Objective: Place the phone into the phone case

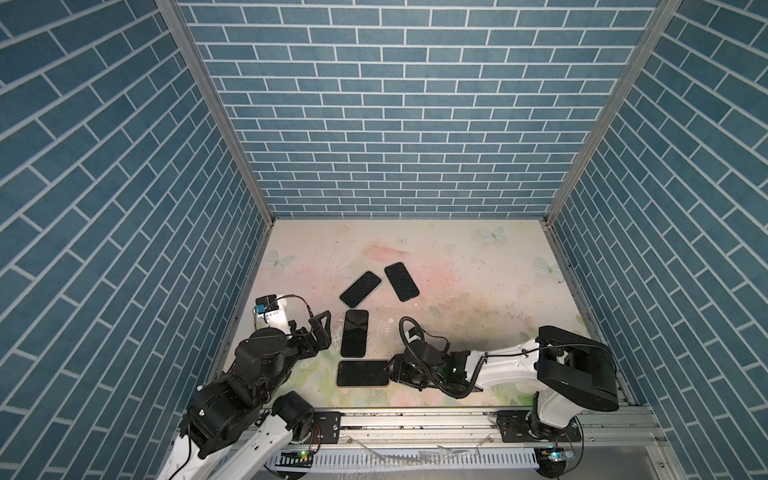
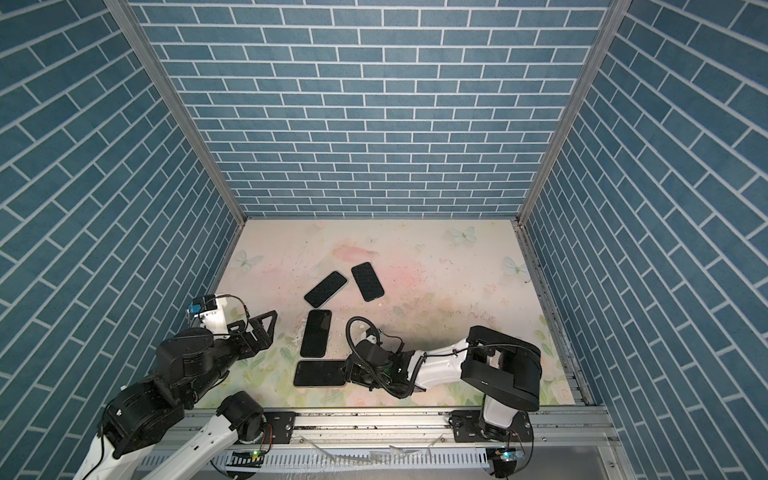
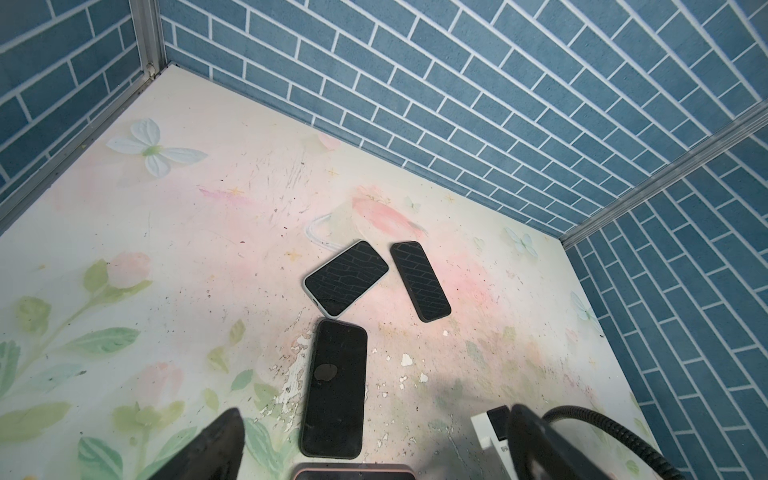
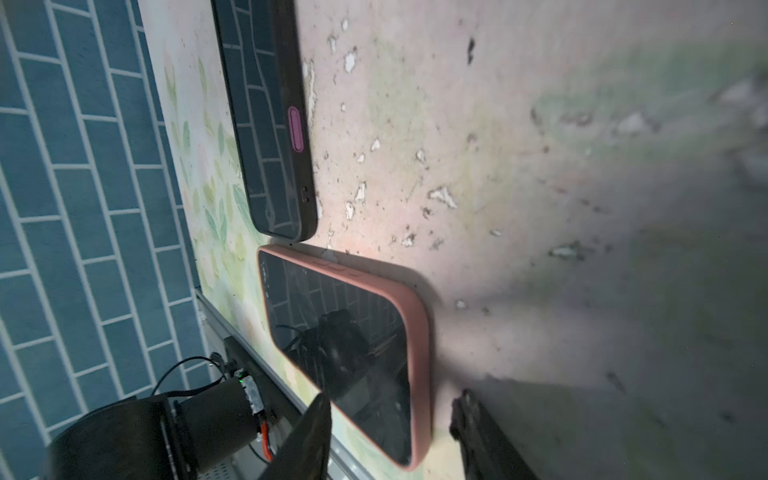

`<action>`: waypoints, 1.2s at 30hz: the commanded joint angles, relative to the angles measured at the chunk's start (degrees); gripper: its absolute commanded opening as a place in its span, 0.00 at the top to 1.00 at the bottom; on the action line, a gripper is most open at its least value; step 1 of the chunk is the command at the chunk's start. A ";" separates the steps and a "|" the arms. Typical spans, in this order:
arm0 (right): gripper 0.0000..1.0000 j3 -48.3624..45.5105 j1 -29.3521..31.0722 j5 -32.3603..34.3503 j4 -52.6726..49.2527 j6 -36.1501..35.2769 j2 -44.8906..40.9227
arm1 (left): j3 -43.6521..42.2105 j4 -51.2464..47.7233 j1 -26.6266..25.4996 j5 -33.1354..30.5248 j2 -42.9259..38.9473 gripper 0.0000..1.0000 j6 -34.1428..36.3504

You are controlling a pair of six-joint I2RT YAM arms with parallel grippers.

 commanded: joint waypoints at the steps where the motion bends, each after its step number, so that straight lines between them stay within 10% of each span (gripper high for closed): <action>1: 0.37 7.08 0.25 7.79 -22.92 -10.52 -5.62 | 1.73 -0.75 0.15 -1.28 0.65 0.00 1.04; 8: 0.30 15.18 -8.41 22.33 -44.82 -26.46 -21.30 | 5.53 0.06 0.15 -3.22 4.38 0.00 9.85; 16: 0.09 8.72 -29.67 40.65 -31.88 -55.52 -45.62 | 1.85 15.55 0.66 -12.20 13.73 0.00 27.28; 23: 0.06 -4.78 -55.41 34.21 -16.64 -67.32 -50.82 | -5.70 29.64 21.58 -4.56 23.65 0.00 30.42; 36: 0.07 -24.60 -75.88 21.96 24.68 -70.07 -27.82 | -25.29 71.86 29.01 -6.15 47.14 0.01 37.96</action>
